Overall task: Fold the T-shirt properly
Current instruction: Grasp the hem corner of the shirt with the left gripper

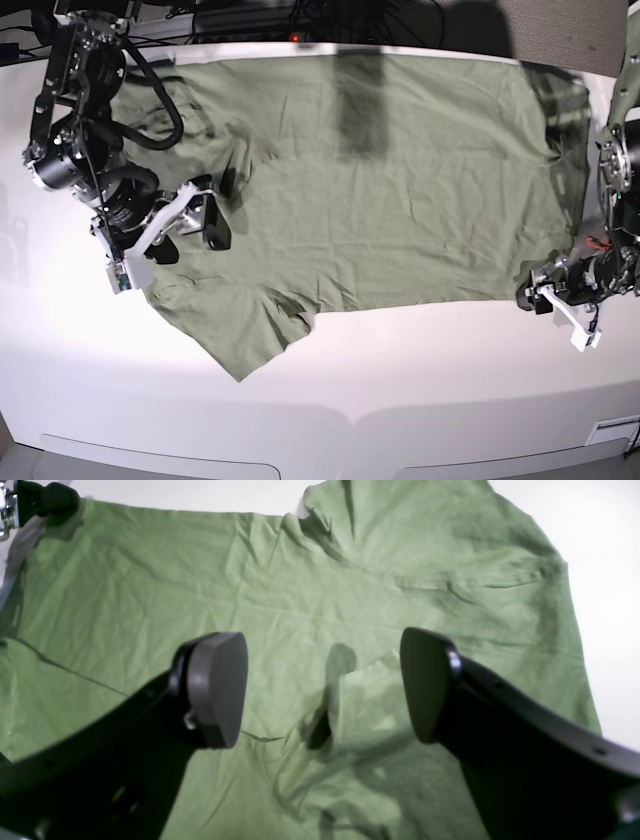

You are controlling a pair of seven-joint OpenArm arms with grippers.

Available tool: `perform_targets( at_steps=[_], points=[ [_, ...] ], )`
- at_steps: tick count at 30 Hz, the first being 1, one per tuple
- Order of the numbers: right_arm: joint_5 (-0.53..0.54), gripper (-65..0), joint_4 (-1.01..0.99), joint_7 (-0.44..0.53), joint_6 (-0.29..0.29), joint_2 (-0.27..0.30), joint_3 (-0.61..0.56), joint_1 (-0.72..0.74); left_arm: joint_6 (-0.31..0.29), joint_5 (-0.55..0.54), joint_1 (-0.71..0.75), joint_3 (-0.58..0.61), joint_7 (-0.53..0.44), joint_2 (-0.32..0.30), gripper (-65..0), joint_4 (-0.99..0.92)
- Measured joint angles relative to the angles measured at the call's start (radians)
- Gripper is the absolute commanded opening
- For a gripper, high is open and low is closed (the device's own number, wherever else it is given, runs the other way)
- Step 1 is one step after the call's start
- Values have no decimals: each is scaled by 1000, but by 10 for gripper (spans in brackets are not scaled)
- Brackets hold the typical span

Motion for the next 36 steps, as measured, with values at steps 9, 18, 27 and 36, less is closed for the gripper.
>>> perform_targets(
  at_steps=[9, 18, 27, 36],
  points=[
    [0, -175, 0, 0, 23, 0, 0, 0, -26, -90, -5, -1, 131, -19, -196, 3],
    [0, -175, 0, -5, 26, 0, 0, 0, -41, -194, 6, -1, 170, -78, -196, -7],
    [0, -175, 0, -4, 26, 0, 0, 0, -19, -123, 36, 2, -113, -111, -196, -17],
    [1, -175, 0, -14, 26, 0, 0, 0, -7, 35, 27, 5, -132, -118, -196, -12]
  ],
)
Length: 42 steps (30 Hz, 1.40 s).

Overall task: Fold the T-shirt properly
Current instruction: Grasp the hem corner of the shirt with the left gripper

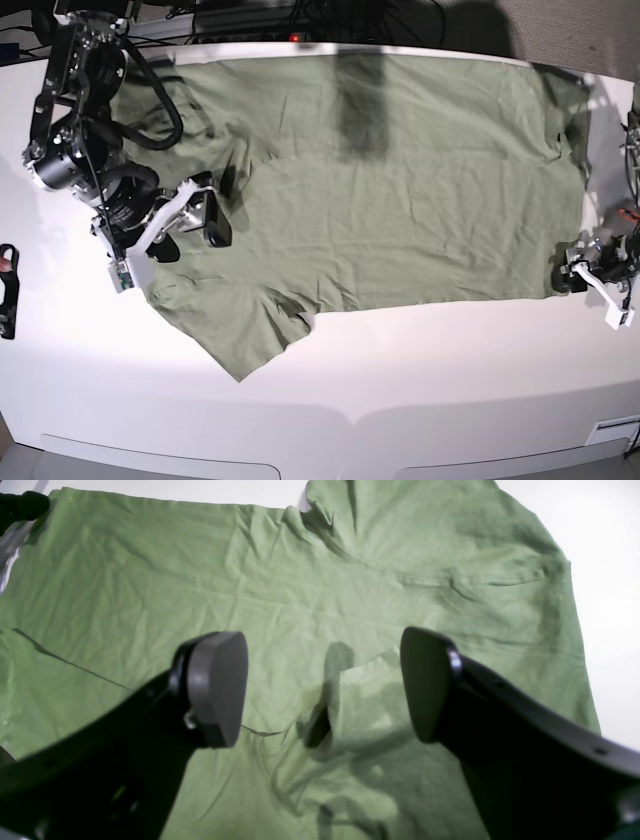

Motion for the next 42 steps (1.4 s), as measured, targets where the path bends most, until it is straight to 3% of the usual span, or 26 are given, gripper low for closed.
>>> perform_targets(
  at_steps=[4, 8, 10, 11, 13, 16, 21, 25, 29, 34, 42],
  points=[
    [0, -175, 0, 0, 0, 0, 0, 0, 0, -224, -10, -1, 257, -14, -196, 9],
    [0, -175, 0, 0, 0, 0, 0, 0, -12, -489, -23, -4, 611, -20, -196, 10],
    [0, -175, 0, 0, 0, 0, 0, 0, -14, -565, -34, -3, 757, -12, -196, 7],
    [-1, -175, 0, 0, 0, 0, 0, 0, -14, -577, -39, -3, 785, -9, -196, 5],
    [-1, -175, 0, 0, 0, 0, 0, 0, -11, -570, -49, 0, 774, -6, -196, 2],
    [-1, -175, 0, -1, 0, 0, 0, 0, 2, -566, -53, 1, 640, -6, -196, 1],
    [-1, -175, 0, -1, 0, 0, 0, 0, 3, -491, -55, 1, 586, 2, -196, 1],
    [0, -175, 0, -1, 0, 0, 0, 0, 3, -494, -48, 1, 552, 4, -196, 1],
    [0, -175, 0, -1, 0, 0, 0, 0, 2, -457, -38, 1, 445, 5, -196, 1],
    [-1, -175, 0, -1, 0, 0, 0, 0, 0, -388, -44, 1, 435, 15, -196, 1],
    [-1, -175, 0, -1, 0, 0, 0, 0, 0, -389, -45, 0, 435, 30, -196, 3]
  ],
)
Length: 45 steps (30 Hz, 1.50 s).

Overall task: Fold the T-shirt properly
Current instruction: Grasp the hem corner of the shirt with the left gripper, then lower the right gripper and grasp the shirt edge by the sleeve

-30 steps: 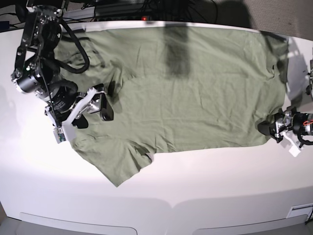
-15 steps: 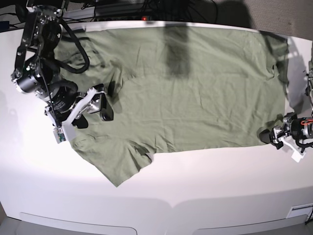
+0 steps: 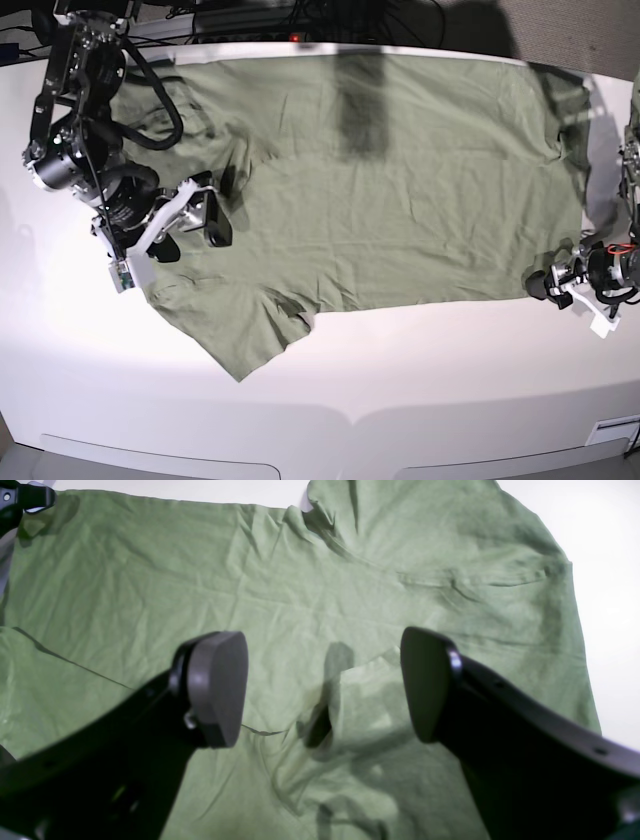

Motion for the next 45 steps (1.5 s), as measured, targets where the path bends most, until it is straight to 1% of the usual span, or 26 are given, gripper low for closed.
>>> perform_targets(
  at_steps=[7, 14, 17, 19, 20, 24, 25, 26, 28, 31, 34, 37, 39, 42, 44, 45],
  points=[
    [0, -175, 0, 0, 0, 0, 0, 0, 0, -6, 0, 0, 0, -1, -196, 0],
    [0, -175, 0, 0, 0, 0, 0, 0, 2, 8, 4, 0, -109, 0, -200, -1],
    [0, -175, 0, 0, 0, 0, 0, 0, 3, 12, 4, 0, -109, 0, -216, -1],
    [0, -175, 0, 0, 0, 0, 0, 0, 3, 13, 4, 0, -113, 0, -263, -1],
    [0, -175, 0, 0, 0, 0, 0, 0, 3, 14, 4, 0, -124, 0, -302, -1],
    [0, -175, 0, 0, 0, 0, 0, 0, 3, 17, 4, 0, -146, 0, -504, -3],
    [0, -175, 0, -5, 0, 0, 0, 0, 3, 17, 4, 0, -146, 0, -545, -3],
    [0, -175, 0, -10, 0, 0, 0, 0, 3, 17, 4, 0, -147, 0, -578, -3],
    [0, -175, 0, -16, 0, 0, 0, 0, 3, 16, 4, 0, -170, 0, -620, -3],
    [0, -175, 0, -15, 0, 0, 0, 0, 4, 16, 4, 0, -205, 0, -648, -3],
    [0, -175, 0, -14, 0, 0, 0, 0, 4, 16, 4, 0, -209, 0, -650, -3],
    [0, -175, 0, 12, 0, 0, 0, 0, 4, 16, 4, 0, -212, 0, -650, -3],
    [0, -175, 0, 13, 0, 0, 0, 3, 4, 16, 4, 0, -212, 0, -650, -3],
    [0, -175, 0, 16, 0, 0, 0, 28, 4, 16, 4, 0, -212, 0, -650, -3],
    [-31, -175, 0, 16, 0, 0, 0, 62, 4, 17, 4, 0, -212, 0, -650, -3],
    [-71, -175, 0, 16, 0, 0, 0, 79, 4, 17, 4, 0, -212, 0, -650, -3]
  ],
)
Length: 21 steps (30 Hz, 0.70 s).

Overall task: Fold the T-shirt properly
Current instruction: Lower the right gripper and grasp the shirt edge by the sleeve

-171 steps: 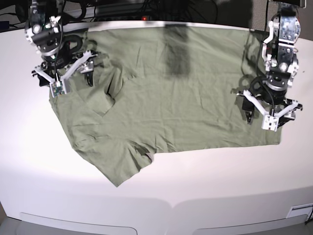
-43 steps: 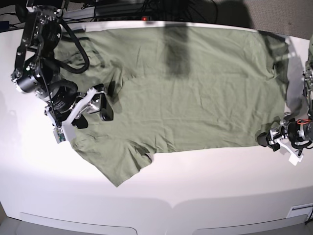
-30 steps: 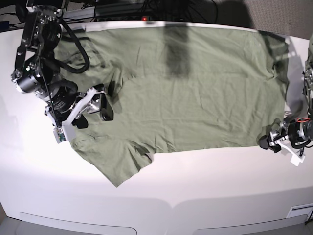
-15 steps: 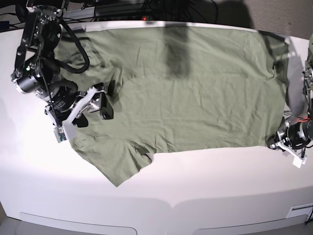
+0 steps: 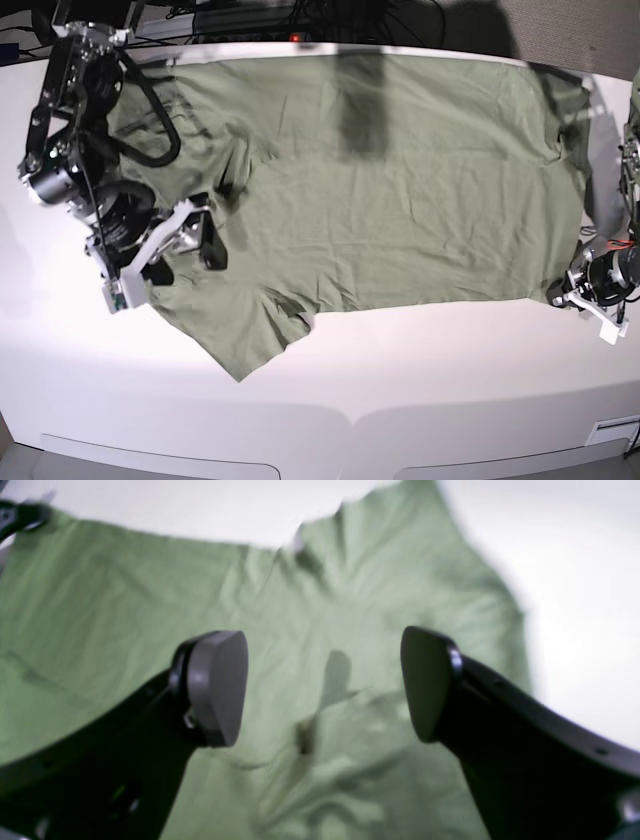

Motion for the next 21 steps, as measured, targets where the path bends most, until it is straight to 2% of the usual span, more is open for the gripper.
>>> perform_targets(
  at_steps=[4, 11, 14, 21],
  points=[
    [-136, -175, -59, 12, -1, 0, 0, 45, 0, 0, 0, 0, 0, 0, -650, 0],
    [-278, -175, -275, 41, -61, 0, 0, 134, 0, -22, 0, 0, 1, 2, -650, 0],
    [-280, -175, -389, 43, -106, 4, 0, 221, 1, -38, 0, 0, 2, 3, -650, 0],
    [-289, -176, -754, 54, -110, 6, 3, 470, 1, -38, 0, 1, 0, 1, -650, -2]
  ],
)
